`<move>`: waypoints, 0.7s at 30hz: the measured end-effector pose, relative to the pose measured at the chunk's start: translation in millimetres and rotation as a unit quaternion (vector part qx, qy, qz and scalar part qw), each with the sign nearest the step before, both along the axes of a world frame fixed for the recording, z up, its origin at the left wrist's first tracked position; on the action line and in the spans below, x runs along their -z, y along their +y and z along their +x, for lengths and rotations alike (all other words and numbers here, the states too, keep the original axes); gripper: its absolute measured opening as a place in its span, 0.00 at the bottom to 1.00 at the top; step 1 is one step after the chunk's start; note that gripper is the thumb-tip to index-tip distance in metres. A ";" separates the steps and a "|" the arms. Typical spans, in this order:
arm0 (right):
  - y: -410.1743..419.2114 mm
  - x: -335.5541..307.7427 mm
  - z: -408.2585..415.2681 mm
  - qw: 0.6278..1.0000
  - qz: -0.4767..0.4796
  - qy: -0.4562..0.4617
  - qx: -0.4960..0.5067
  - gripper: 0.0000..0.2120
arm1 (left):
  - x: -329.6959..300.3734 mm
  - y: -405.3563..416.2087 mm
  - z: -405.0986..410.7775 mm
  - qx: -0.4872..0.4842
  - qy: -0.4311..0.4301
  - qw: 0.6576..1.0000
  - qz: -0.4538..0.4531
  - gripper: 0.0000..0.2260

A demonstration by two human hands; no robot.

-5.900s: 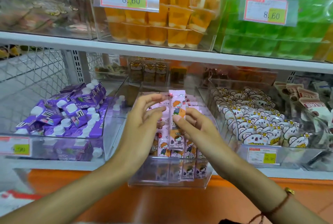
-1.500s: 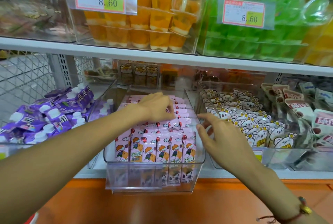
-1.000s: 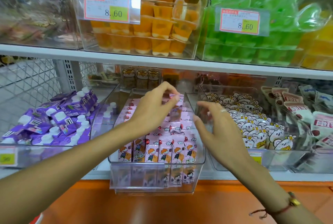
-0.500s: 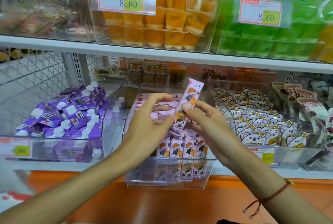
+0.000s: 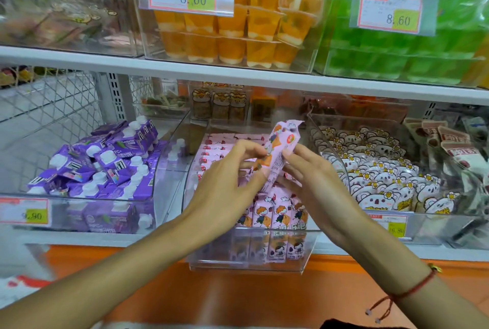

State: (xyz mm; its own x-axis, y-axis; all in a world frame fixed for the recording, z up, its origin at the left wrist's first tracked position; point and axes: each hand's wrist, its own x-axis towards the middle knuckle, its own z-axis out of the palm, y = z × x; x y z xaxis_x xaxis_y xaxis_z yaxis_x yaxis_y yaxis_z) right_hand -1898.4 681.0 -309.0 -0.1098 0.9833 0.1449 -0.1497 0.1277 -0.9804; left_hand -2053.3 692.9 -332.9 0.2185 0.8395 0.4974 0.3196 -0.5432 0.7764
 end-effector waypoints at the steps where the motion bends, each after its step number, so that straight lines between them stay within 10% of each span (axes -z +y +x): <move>1: -0.2 1.1 -0.1 1.000 0.005 -0.010 0.016 0.10 | 0.6 -0.5 0.3 -0.003 0.026 1.000 0.009 0.09; 9: -1.1 6.4 -1.3 0.991 0.067 -0.051 0.102 0.13 | 0.1 -1.5 1.8 -0.053 0.023 0.997 0.045 0.14; 21: -5.9 -3.7 1.7 0.969 0.148 -0.177 0.084 0.10 | -31.4 -0.2 -7.7 0.112 -0.241 0.900 -0.346 0.09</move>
State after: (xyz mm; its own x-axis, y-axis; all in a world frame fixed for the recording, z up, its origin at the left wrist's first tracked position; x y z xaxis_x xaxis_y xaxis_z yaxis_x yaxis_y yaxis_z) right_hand -1896.7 675.1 -305.2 -0.0459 0.9129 0.4057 0.2369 0.4044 -0.8833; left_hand -2061.0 692.7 -301.5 0.3194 0.9466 -0.0445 -0.2031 0.1143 0.9725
